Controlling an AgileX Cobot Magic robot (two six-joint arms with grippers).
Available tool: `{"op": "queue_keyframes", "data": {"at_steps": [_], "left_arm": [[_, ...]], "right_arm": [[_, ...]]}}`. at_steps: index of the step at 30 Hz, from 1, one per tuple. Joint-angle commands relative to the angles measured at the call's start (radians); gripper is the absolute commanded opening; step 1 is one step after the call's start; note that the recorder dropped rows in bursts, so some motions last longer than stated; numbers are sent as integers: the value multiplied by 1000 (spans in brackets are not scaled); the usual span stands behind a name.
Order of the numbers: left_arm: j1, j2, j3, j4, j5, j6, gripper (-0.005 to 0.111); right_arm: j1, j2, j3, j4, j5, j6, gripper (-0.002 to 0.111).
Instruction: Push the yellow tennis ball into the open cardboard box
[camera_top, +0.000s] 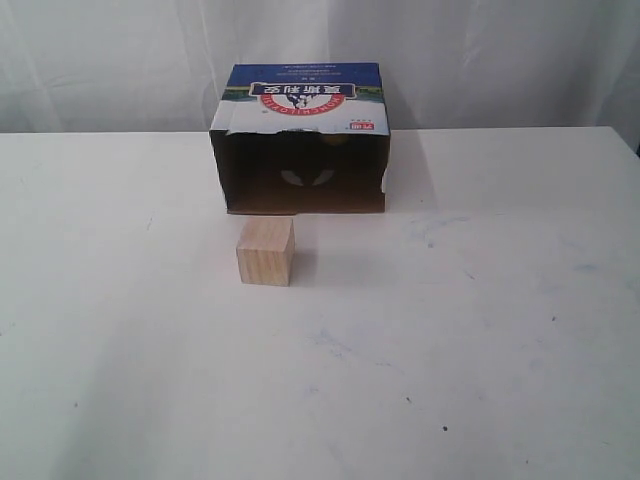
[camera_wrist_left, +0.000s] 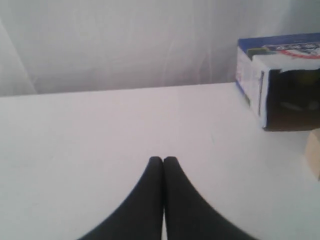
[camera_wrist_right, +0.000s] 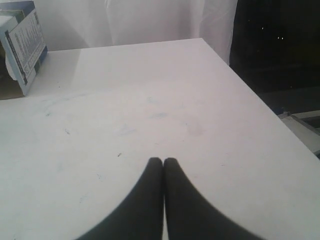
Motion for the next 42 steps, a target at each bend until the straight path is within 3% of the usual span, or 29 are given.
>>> {"op": "queue_keyframes", "data": {"at_steps": [1,6,7,9,12,19,23,31,42], "left_arm": [[30,-40,69,326,28,-290,0],[30,-113,219,332,16,-294,0],[30,-130,222,327,5,-304,0],[25,-181,222,324,150,-352,0],[-6,-258,222,275,257,-380,0],[-44,-266,222,275,283,-370,0],[-44,-264,222,270,304,-196,0],[-60,-267,222,200,392,-269,0],[-60,-267,222,183,399,-273,0]], "right_arm": [[4,-6,1,-3,-1,-9,0],[4,-6,1,-3,-1,-9,0],[4,-6,1,-3,-1,-9,0],[4,-6,1,-3,-1,-9,0],[4,-6,1,-3,-1,-9,0],[4,-6,1,-3,-1,-9,0],[4,-6,1,-3,-1,-9,0],[4,-6,1,-3,-2,-9,0],[4,-6,1,-3,-2,-9,0]]}}
